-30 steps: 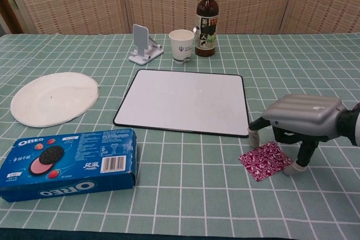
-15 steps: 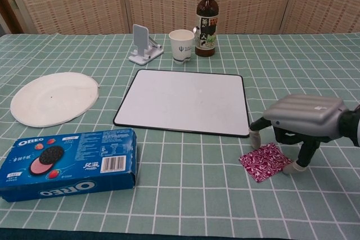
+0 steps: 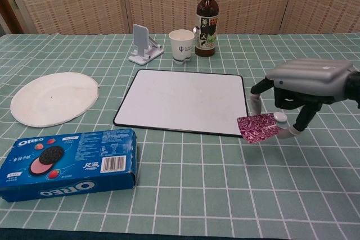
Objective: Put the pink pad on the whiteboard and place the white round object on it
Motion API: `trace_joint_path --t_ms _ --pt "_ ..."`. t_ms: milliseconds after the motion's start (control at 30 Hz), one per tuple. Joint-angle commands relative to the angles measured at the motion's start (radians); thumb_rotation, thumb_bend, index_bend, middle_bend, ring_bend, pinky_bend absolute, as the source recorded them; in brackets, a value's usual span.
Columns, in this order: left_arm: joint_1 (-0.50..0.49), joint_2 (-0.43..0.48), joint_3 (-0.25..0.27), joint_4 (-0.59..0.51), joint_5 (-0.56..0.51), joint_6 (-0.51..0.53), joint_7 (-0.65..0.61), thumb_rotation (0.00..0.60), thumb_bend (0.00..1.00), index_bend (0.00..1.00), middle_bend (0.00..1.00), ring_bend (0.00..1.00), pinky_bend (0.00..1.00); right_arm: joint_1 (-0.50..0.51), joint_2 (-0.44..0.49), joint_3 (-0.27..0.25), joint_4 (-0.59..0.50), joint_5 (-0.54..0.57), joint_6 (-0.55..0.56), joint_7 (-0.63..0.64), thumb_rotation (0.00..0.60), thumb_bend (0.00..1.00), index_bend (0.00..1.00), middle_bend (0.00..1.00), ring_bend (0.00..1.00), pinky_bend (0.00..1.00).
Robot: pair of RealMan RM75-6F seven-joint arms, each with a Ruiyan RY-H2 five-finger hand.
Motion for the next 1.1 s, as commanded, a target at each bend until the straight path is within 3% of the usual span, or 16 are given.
trace_joint_path --t_ms 33,400,600,767,967,1100 --pt "0.000 0.002 0.000 -0.003 0.001 0.001 0.000 0.600 0.29 0.16 0.10 0.12 0.03 0.027 -0.007 0.028 0.009 0.032 -0.026 -0.007 0.600 0.21 0.43 0.97 1.00 1.00" --pt "0.005 0.016 0.000 -0.014 0.007 0.011 0.003 0.600 0.29 0.16 0.10 0.12 0.03 0.154 -0.062 0.120 0.072 0.213 -0.130 -0.099 0.600 0.21 0.43 0.96 1.00 1.00" --pt "0.008 0.019 0.000 -0.014 0.006 0.014 0.000 0.600 0.29 0.16 0.10 0.12 0.03 0.218 -0.085 0.142 0.106 0.316 -0.157 -0.159 0.600 0.21 0.43 0.96 1.00 1.00" --pt "0.011 0.019 0.001 -0.011 0.004 0.016 -0.002 0.600 0.29 0.16 0.10 0.12 0.03 0.259 -0.100 0.143 0.122 0.397 -0.160 -0.202 0.600 0.19 0.37 0.96 1.00 1.00" --pt "0.009 0.021 -0.002 -0.011 0.001 0.014 -0.003 0.600 0.29 0.16 0.10 0.12 0.03 0.276 -0.090 0.123 0.112 0.454 -0.139 -0.234 0.600 0.17 0.22 0.95 1.00 1.00" --pt "0.009 0.023 -0.003 -0.011 0.001 0.015 -0.008 0.600 0.29 0.16 0.10 0.12 0.03 0.246 -0.068 0.105 0.089 0.448 -0.104 -0.201 0.600 0.16 0.21 0.95 1.00 1.00"
